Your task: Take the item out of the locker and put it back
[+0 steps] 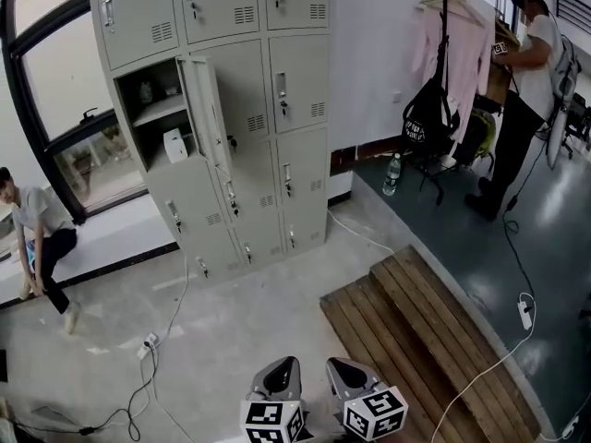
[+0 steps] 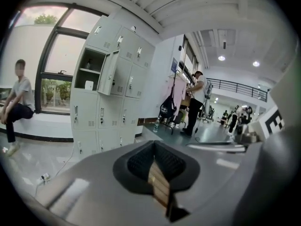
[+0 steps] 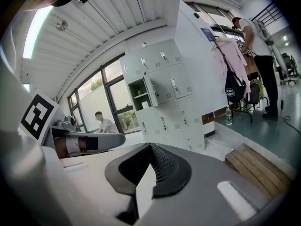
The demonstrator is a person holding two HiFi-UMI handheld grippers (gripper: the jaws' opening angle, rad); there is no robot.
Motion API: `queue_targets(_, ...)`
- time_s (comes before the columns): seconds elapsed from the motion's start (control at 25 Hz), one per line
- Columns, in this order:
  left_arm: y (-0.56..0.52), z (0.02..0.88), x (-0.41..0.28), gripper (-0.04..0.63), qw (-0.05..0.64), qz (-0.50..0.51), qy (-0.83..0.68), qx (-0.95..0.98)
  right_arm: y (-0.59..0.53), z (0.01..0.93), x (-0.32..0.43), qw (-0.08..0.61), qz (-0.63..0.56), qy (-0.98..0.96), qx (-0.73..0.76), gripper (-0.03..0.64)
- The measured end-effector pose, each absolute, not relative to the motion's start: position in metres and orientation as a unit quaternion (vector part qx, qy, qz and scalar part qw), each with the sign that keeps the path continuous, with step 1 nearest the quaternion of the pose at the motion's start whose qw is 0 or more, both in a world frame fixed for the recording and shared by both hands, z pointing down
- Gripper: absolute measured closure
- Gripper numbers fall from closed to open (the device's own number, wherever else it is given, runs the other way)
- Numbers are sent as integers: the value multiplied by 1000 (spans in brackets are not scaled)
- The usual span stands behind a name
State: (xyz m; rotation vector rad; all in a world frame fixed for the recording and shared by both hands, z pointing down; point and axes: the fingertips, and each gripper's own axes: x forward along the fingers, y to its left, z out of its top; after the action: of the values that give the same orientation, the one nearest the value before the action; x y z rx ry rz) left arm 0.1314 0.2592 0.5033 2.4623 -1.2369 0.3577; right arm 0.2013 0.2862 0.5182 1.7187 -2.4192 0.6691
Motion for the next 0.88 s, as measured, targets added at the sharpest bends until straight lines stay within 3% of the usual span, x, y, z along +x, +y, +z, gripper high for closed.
queue_targets(0.52, 81, 498, -30, 589, 191, 118, -527, 820, 98, 499, 58, 59, 208, -840, 498, 618)
queue_targets(0.88, 2, 513, -97, 589, 214, 112, -580, 778, 11, 515, 2, 96, 212, -861, 452, 617)
